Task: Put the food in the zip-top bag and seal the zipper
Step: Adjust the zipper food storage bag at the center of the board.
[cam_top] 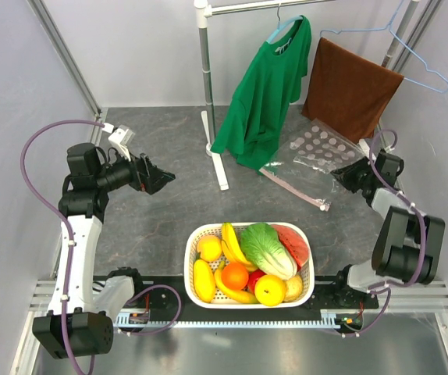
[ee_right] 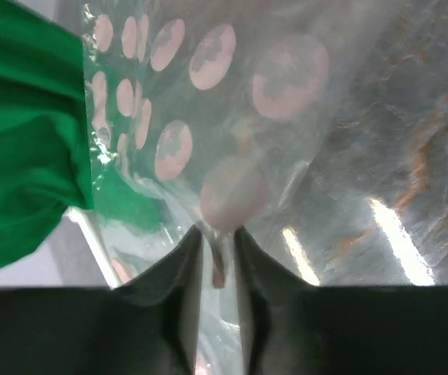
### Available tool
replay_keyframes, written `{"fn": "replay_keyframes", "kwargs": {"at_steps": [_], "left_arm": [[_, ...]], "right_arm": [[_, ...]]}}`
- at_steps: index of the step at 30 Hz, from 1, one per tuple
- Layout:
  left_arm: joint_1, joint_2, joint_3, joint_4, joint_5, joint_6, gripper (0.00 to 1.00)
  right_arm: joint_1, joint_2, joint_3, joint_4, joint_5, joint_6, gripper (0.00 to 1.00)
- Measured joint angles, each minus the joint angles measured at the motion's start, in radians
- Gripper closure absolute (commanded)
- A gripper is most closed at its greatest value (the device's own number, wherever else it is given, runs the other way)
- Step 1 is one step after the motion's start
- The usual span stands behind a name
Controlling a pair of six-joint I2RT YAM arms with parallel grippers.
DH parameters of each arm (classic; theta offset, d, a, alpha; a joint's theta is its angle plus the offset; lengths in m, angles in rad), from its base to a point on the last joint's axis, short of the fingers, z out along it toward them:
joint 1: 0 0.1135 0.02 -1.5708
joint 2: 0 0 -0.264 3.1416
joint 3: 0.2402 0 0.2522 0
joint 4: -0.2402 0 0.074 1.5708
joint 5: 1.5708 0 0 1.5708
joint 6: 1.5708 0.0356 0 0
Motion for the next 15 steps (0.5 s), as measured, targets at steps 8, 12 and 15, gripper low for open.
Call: {"fn": "replay_keyframes", "kwargs": {"at_steps": [8, 12, 15], "left_arm": [[0.0, -0.006, -0.011, 0.009, 0.0, -0.004, 0.0], [0.0, -0.022, -0.022, 0.008, 0.0, -0.005, 0.0], [0.0, -0.032, -0.023, 0.007, 0.001, -0.005, 0.0]], "right_arm": [[-0.002, 0.073, 0.061, -0.162, 0.002, -0.166, 0.09], [-0.003, -0.015, 0.14, -0.307, -0.027, -0.425, 0.08], [0.003, -0.068, 0.213, -0.413, -0.062, -0.667, 0.02]]}}
